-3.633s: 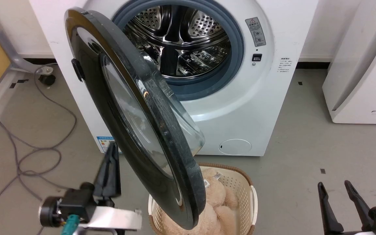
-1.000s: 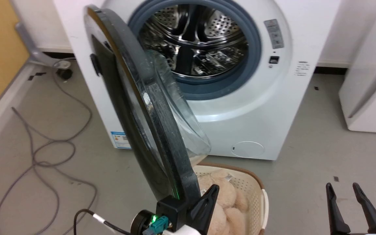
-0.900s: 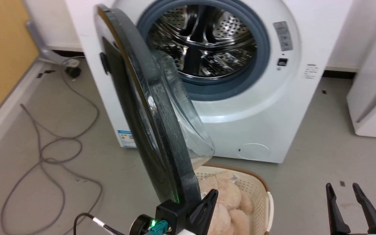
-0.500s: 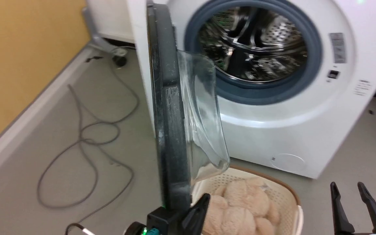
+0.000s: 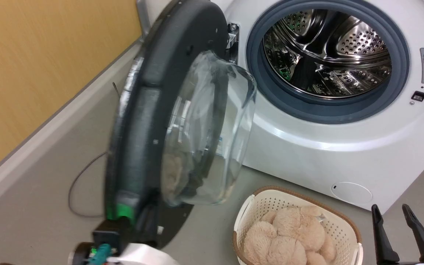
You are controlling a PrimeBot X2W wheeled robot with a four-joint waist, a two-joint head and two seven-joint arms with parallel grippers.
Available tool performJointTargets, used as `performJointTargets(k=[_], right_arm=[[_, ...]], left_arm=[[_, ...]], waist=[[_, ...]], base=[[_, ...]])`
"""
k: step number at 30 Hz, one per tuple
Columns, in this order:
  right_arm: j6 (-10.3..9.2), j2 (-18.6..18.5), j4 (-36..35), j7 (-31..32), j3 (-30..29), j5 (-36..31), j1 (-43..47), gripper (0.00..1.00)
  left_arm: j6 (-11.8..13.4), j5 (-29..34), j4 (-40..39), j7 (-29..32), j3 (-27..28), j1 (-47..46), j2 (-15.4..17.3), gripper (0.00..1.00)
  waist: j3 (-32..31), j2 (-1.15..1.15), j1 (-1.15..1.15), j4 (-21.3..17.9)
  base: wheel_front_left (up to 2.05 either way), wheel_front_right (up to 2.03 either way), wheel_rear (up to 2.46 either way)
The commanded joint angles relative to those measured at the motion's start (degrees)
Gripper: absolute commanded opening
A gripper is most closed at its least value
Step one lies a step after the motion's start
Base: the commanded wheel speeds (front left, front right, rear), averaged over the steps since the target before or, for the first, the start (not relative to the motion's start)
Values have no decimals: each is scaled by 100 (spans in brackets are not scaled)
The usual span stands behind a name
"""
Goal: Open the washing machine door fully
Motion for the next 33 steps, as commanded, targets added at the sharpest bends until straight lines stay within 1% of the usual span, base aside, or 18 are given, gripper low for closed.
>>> performJointTargets(k=[1, 6, 10, 15, 20, 23, 29, 31, 33], right_arm=[[5, 16, -24, 7, -4, 4, 44, 100], [5, 16, -3, 14, -35, 57, 45, 100], [5, 16, 44, 1, -21, 105, 18, 100], [5, 16, 92, -18, -5, 129, -12, 100], [5, 16, 75, 6, -14, 106, -53, 100], [5, 16, 48, 26, 2, 90, -84, 100], [5, 16, 25, 38, 37, 85, -137, 100], [5, 16, 26, 35, 42, 89, -144, 100], [5, 16, 35, 29, 55, 93, -162, 100]], left_arm=[[54, 12, 69, -50, 109, -74, 114, 0], [131, -84, 428, -342, 655, -201, 420, 0], [90, -161, 864, -556, 1056, -389, 699, 0], [-83, -317, 1509, -765, 1464, -651, 887, 0], [-285, -411, 2205, -851, 1915, -933, 1017, 0], [-405, -292, 2478, -858, 2150, -1108, 1087, 0], [-732, -101, 2939, -861, 2720, -1325, 1129, 0], [-770, -61, 2984, -861, 2811, -1352, 1113, 0], [-859, 54, 3095, -861, 3120, -1408, 1086, 0]], waist=[[11, 0, 0, -19], [55, 0, 0, -148], [80, 0, 0, -273], [118, 0, 0, -445], [198, 0, 0, -616], [250, 0, 0, -699], [330, 0, 0, -814], [341, 0, 0, -825], [369, 0, 0, -864]], base=[[0, 0, 0], [0, 0, 0], [0, 0, 0], [0, 0, 0], [0, 0, 0], [0, 0, 0], [0, 0, 0], [0, 0, 0], [0, 0, 0]])
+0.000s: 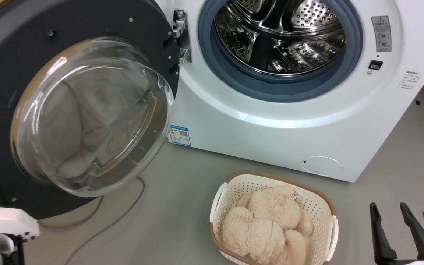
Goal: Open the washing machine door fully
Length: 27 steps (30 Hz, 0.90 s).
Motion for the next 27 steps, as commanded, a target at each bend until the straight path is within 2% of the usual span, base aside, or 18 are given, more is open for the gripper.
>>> performJointTargets(k=[1, 12, 21, 22, 23, 24, 27], right_arm=[[5, 15, -13, -8, 20, 16, -103, 100], [5, 15, 127, -80, 91, 65, -91, 100], [5, 15, 159, -107, 110, 38, -2, 100], [5, 15, 161, -103, 128, 27, -4, 100], [5, 15, 164, -98, 146, 18, -5, 100], [5, 15, 162, -97, 161, 3, -7, 100], [5, 15, 160, -92, 193, -33, -9, 100]], left_arm=[[-2, 94, 32, -29, 123, -63, -7, 0], [-143, 684, -553, -30, 493, 470, -542, 0], [-237, 988, -1239, 70, -11, 1491, -1037, 0], [-241, 1026, -1321, 70, -87, 1560, -1078, 11], [-251, 1058, -1397, 79, -177, 1631, -1136, 42], [-267, 1100, -1473, 96, -284, 1697, -1191, 100], [-324, 1212, -1689, 119, -576, 1849, -1323, 100]], waist=[[5, 0, 0, -31], [-166, 0, 0, -103], [-375, 0, 0, -122], [-390, 0, 0, -136], [-401, 0, 0, -151], [-407, 0, 0, -166], [-435, 0, 0, -222]], base=[[0, 0, 0], [0, 0, 0], [0, 0, 0], [0, 0, 0], [0, 0, 0], [0, 0, 0], [0, 0, 0]])
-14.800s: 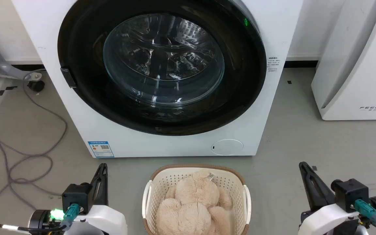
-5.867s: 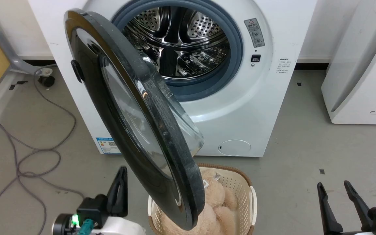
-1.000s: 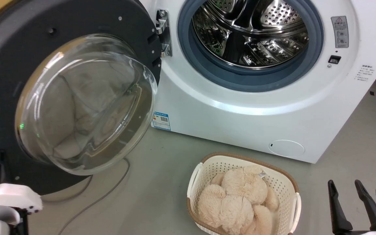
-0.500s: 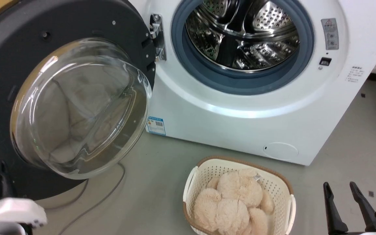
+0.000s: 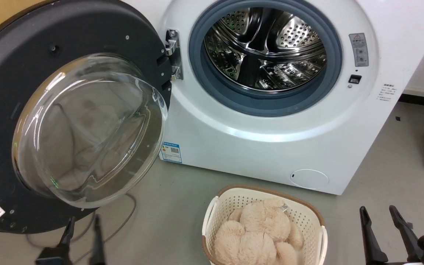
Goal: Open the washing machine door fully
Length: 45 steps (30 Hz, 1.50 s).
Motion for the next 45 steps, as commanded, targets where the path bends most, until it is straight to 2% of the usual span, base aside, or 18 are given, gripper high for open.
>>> performJointTargets(k=[1, 13, 18, 22, 38, 39, 45], right_arm=[[3, 15, 2, -7, 9, -28, -11, 100], [3, 15, -29, 79, 186, -169, -41, 100], [3, 15, -85, 161, 260, -301, -22, 100], [3, 15, -127, 212, 289, -301, 16, 100], [3, 15, -154, 243, 289, -187, 48, 100], [-1, 0, -142, 255, 286, -192, 12, 0], [-1, -1, -114, 257, 293, -212, -24, 0]], left_arm=[[-35, 74, -129, 6, -114, 99, -49, 100], [-328, 383, -644, 287, -905, -37, -109, 100], [-345, 397, -693, 497, -1120, -147, -189, 100], [-296, 367, -695, 512, -1153, -129, -231, 100], [-193, 205, -607, 527, -1187, -91, -276, 100], [-209, 233, -606, 508, -1179, -87, -289, 0], [-215, 243, -618, 539, -1147, -100, -303, 0]], waist=[[-25, 0, 0, -45], [-105, 0, 0, -513], [-134, 0, 0, -923], [-143, 0, 0, -1110], [-116, 0, 0, -1228], [-116, 0, 0, -1229], [-111, 0, 0, -1234]], base=[[0, 0, 0], [0, 0, 0], [0, 0, 0], [0, 0, 0], [0, 0, 0], [0, 0, 0], [0, 0, 0]])
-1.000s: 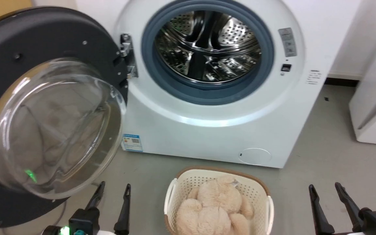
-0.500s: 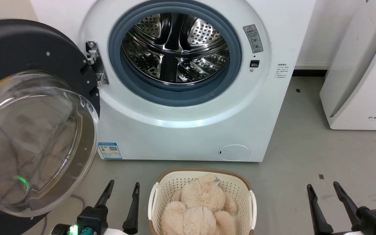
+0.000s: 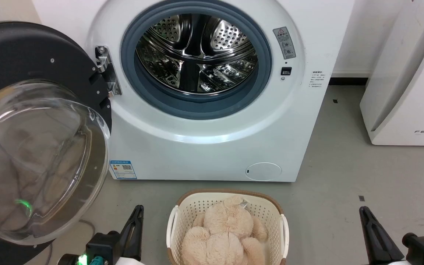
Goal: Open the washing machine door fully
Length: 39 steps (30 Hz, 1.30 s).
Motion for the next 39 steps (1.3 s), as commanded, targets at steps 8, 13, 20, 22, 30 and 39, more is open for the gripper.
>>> performJointTargets(k=[8, 13, 20, 22, 30, 39], right_arm=[[0, 2, 77, 5, 24, -73, -114, 0], [1, 2, 110, 7, 34, -101, -159, 0], [1, 3, 157, 10, 48, -141, -222, 0], [1, 3, 171, 11, 52, -152, -240, 0], [1, 4, 224, 15, 68, -198, -312, 0], [2, 6, 298, 20, 90, -260, -411, 0]], left_arm=[[-14, 82, -40, 85, 79, -47, -30, 0], [-19, 114, -55, 118, 114, -65, -45, 0], [-26, 159, -77, 165, 163, -90, -65, 0], [-29, 172, -83, 179, 177, -98, -71, 0], [-37, 224, -108, 233, 233, -127, -94, 0], [-49, 294, -142, 307, 309, -167, -126, 0]], waist=[[10, 0, 0, -14], [15, 0, 0, -20], [22, 0, 0, -29], [24, 0, 0, -32], [32, 0, 0, -43], [44, 0, 0, -57]], base=[[0, 0, 0], [0, 0, 0], [0, 0, 0], [0, 0, 0], [0, 0, 0], [0, 0, 0]])
